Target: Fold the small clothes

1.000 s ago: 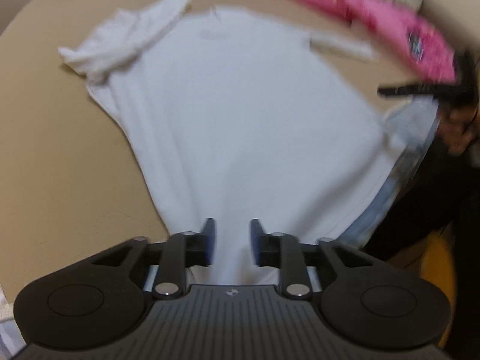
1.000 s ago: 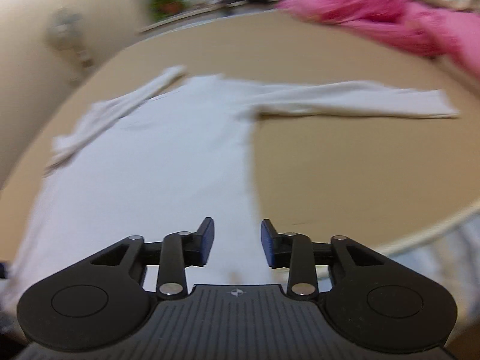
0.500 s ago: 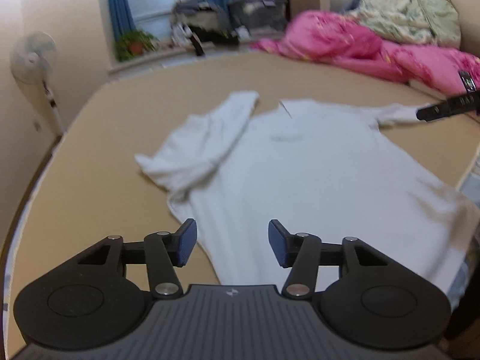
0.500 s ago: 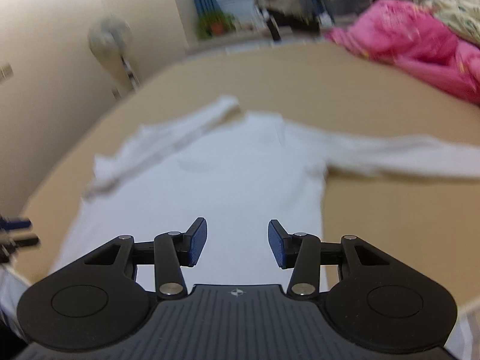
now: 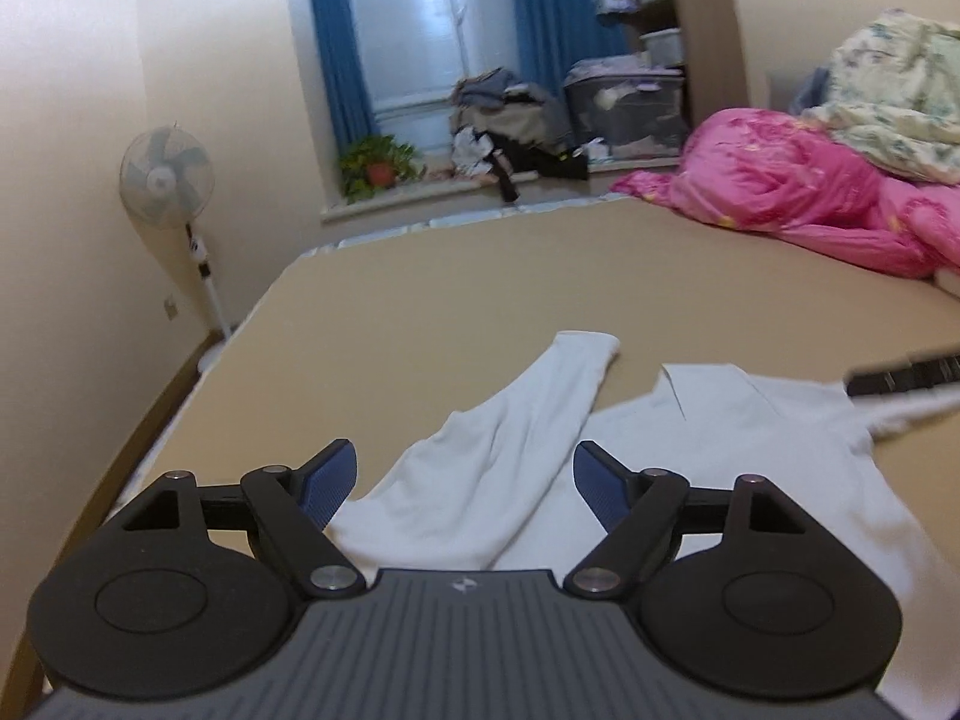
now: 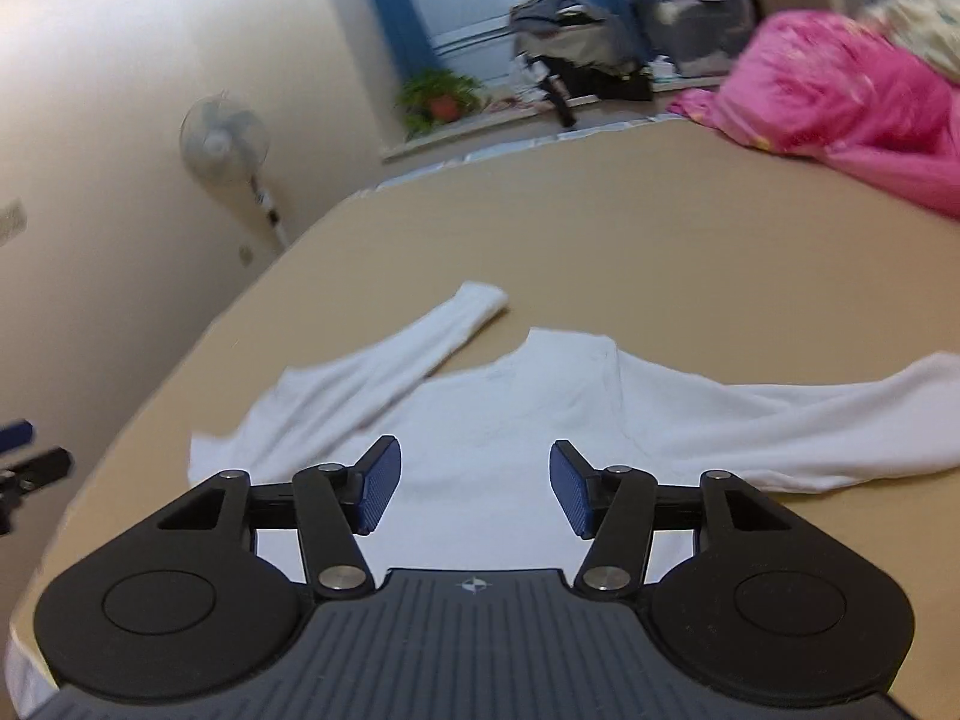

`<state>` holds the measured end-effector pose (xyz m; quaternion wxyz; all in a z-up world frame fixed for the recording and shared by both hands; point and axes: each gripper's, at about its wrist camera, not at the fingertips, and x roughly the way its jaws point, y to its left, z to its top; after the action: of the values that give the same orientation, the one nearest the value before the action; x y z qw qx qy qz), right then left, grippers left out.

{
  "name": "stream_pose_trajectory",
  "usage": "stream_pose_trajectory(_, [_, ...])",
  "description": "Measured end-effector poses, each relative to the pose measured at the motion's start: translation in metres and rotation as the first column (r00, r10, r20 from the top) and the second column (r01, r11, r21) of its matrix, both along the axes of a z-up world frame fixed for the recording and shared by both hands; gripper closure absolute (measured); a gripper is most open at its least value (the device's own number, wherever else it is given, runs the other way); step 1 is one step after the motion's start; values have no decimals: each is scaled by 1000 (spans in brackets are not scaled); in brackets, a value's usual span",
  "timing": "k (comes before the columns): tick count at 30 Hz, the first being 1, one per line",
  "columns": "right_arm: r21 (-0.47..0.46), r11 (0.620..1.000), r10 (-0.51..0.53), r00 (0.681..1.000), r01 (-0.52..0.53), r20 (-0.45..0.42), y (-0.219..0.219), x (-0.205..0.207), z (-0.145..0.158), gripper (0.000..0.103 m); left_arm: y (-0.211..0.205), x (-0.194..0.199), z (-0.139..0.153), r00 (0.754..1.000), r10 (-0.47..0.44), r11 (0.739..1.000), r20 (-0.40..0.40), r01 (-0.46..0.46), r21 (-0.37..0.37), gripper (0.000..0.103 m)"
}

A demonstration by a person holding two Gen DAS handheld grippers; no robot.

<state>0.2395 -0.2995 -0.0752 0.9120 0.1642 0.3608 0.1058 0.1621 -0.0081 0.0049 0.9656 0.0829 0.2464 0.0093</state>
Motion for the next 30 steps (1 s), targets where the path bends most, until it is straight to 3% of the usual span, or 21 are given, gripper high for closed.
stream_pose_trajectory(1, [5,1000,-11,1000,11,-23,-2,5,-4,46,-5,18,-2,1000,12,1000,-24,-12,-13,21])
stream_pose_trajectory(3, [18,999,-35,996,36,-78,-7,16,-15,46,-14,52,-10,997,28,999,-66,-31,-36,36])
stream_pose_trajectory(4, [19,998,-50,993,53,-103,-8,21,-20,47,-17,68,-14,996,25,999,-89,-29,-45,58])
stream_pose_trajectory(5, [17,997,-67,989,70,-131,-11,26,-25,56,-22,85,-21,993,22,998,-116,-28,-52,76])
stream_pose_trajectory(6, [21,997,-74,986,77,-150,-12,28,-28,64,-26,103,-28,990,19,998,-140,-28,-57,83])
stream_pose_trajectory(7, [31,996,-73,983,79,-167,-12,30,-31,83,-33,119,-35,987,16,998,-160,-26,-59,89])
stream_pose_trajectory(8, [43,996,-70,982,79,-177,-10,30,-34,97,-39,135,-42,985,14,998,-175,-24,-58,89])
stream_pose_trajectory(12, [22,997,-71,980,77,-184,-9,37,-35,98,-69,204,-71,975,3,999,-221,-11,-37,84])
stream_pose_trajectory(14, [21,998,-61,976,67,-209,-8,39,-37,95,-83,234,-85,972,14,1000,-233,-20,-24,54])
stream_pose_trajectory(17, [14,999,-43,969,48,-244,-5,42,-40,94,-103,277,-106,972,32,999,-233,-34,-3,37])
stream_pose_trajectory(22, [-51,998,-41,959,28,-279,-1,43,-49,91,-137,334,-149,954,44,997,-295,-25,67,34])
stream_pose_trajectory(25, [-69,998,-19,946,-4,-323,2,44,-59,87,-151,354,-169,954,21,993,-299,15,117,41])
stream_pose_trajectory(27, [-79,996,6,940,-35,-342,7,43,-64,85,-155,362,-174,958,-17,987,-287,62,150,62])
stream_pose_trajectory(29, [-78,995,26,937,-57,-349,10,42,-66,85,-156,366,-175,952,-50,974,-301,113,195,98])
stream_pose_trajectory(30, [-77,995,36,935,-68,-353,11,42,-67,85,-153,367,-174,953,-43,965,-301,117,234,99])
